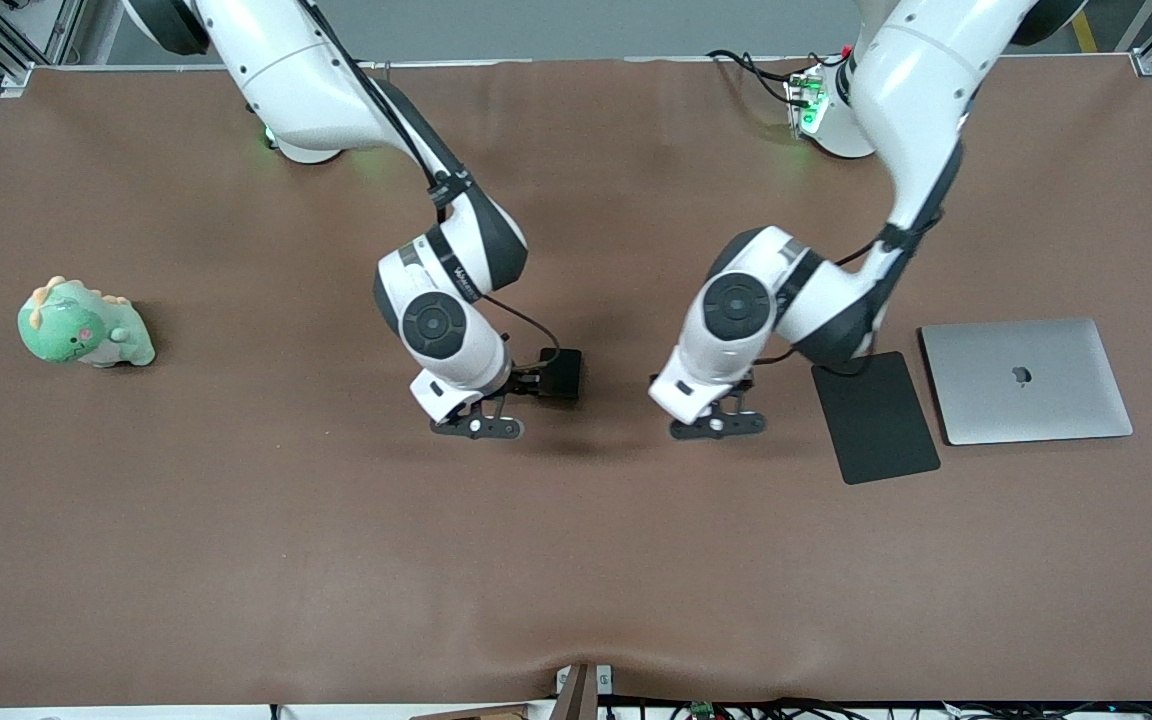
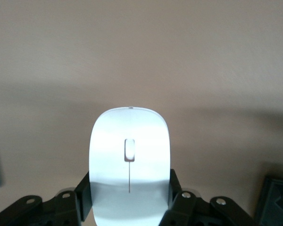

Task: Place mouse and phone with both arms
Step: 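Grasp the white mouse with the left gripper while the right gripper grasps the phone, then carry the mouse onto the black pad with the left gripper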

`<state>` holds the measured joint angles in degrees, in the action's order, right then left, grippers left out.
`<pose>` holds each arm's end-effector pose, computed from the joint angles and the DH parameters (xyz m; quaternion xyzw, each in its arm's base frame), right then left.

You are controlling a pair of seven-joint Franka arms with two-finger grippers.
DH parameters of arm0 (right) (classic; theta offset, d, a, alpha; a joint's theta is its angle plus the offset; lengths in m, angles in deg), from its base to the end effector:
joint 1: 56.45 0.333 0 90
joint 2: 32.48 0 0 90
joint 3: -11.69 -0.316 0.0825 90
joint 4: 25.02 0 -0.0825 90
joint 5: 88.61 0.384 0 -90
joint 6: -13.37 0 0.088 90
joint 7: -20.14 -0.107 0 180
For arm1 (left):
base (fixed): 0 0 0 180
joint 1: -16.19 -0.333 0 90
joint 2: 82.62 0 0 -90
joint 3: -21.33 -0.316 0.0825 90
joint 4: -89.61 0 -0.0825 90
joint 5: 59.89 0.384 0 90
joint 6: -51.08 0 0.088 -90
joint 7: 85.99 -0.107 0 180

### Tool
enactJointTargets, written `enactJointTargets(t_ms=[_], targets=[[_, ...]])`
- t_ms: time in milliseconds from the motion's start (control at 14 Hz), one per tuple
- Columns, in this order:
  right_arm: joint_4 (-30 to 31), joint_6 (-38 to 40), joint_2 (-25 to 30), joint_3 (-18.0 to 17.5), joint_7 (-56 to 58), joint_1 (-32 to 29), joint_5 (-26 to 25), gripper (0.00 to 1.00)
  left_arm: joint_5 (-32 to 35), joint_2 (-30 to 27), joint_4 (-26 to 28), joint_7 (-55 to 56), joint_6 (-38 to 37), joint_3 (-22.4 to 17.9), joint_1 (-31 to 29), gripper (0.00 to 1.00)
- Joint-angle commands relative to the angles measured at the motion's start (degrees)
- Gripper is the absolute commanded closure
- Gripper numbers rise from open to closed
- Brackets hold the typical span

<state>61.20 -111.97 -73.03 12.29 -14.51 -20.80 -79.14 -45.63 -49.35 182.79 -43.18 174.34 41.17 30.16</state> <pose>0.5777 0.4140 0.2469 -0.9970 0.0439 0.0463 0.0449 0.5897 -0.3468 0.2971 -0.9993 -0.0346 0.0001 0.0121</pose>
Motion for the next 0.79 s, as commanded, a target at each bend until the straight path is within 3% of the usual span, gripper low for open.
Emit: enactJointTargets(t_ms=[0, 357, 714], targets=[[-5.96, 0.45, -5.14, 0.55, -5.33, 3.54, -4.17, 0.00, 1.03, -3.83, 2.53, -3.07, -0.84, 0.81, -4.36, 1.00], [-8.08, -2.35, -9.54, 0.55, -8.07, 5.39, -5.95, 0.00, 0.59, -6.99, 7.26, -11.85, -1.54, 1.95, -12.10, 1.00], [-8.17, -4.38, -10.51, 0.46, -8.33, 5.84, -5.86, 0.00, 0.94, -7.26, 10.78, -17.50, -0.05, 1.96, -18.52, 1.00]])
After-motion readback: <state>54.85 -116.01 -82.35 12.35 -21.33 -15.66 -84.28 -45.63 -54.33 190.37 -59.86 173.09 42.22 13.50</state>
